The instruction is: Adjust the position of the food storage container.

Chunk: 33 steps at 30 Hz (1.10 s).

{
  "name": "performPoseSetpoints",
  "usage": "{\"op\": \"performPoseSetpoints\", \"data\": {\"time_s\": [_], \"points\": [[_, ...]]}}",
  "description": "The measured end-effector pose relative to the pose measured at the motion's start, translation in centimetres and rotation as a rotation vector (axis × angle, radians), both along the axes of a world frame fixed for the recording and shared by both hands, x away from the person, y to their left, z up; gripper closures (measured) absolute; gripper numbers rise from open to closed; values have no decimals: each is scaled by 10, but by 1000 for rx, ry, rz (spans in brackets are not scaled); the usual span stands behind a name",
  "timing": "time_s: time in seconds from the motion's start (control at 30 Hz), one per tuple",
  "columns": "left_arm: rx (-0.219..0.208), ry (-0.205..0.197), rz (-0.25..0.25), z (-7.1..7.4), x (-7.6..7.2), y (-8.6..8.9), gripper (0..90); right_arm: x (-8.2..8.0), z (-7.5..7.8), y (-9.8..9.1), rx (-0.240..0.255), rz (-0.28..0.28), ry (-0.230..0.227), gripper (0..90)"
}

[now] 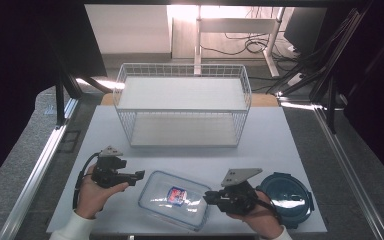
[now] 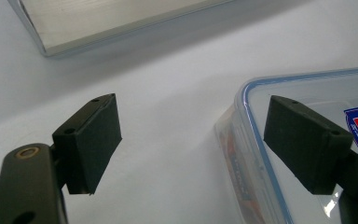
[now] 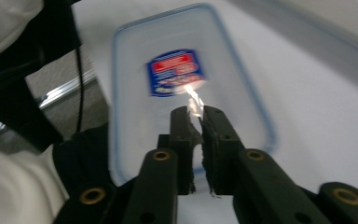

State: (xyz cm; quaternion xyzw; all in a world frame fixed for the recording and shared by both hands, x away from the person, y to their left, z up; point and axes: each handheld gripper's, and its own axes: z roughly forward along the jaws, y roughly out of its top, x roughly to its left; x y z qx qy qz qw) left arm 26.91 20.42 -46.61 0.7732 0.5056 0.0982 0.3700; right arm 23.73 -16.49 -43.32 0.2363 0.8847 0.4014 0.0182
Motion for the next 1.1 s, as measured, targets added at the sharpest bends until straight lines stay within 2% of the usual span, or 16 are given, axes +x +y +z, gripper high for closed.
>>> {"op": "performPoseSetpoints", "data": {"time_s": [0.07, 0.1, 0.17, 0.3, 0.57, 0.6, 0.7, 0.9, 0.97, 1.1], "points": [[2, 2, -4, -1, 0, -1, 183, -7, -2, 11, -6, 42, 10, 861], [5, 3, -4, -1, 1, -1, 183, -11, -3, 18, 3, 75, 33, 871], [7, 2, -6, -2, 1, -1, 183, -19, -4, 29, 3, 129, 40, 877], [1, -2, -4, -1, 0, 1, 182, -34, -13, 49, -43, 206, 48, 881], [7, -3, 10, -3, 0, 2, 179, -44, -34, 67, -159, 275, 64, 887], [15, 1, 7, -4, 1, 1, 179, -45, -37, 69, -186, 280, 56, 887], [19, 1, 4, -4, 1, 0, 176, -46, -44, 71, -225, 286, 47, 888], [25, 0, 3, -4, -1, -1, 171, -46, -44, 71, -257, 292, 22, 889], [27, 0, 4, -5, -1, 0, 171, -44, -43, 68, -276, 267, 2, 890], [22, -16, 22, -4, -1, 1, 177, -33, -45, 59, -279, 210, -7, 890]]}}
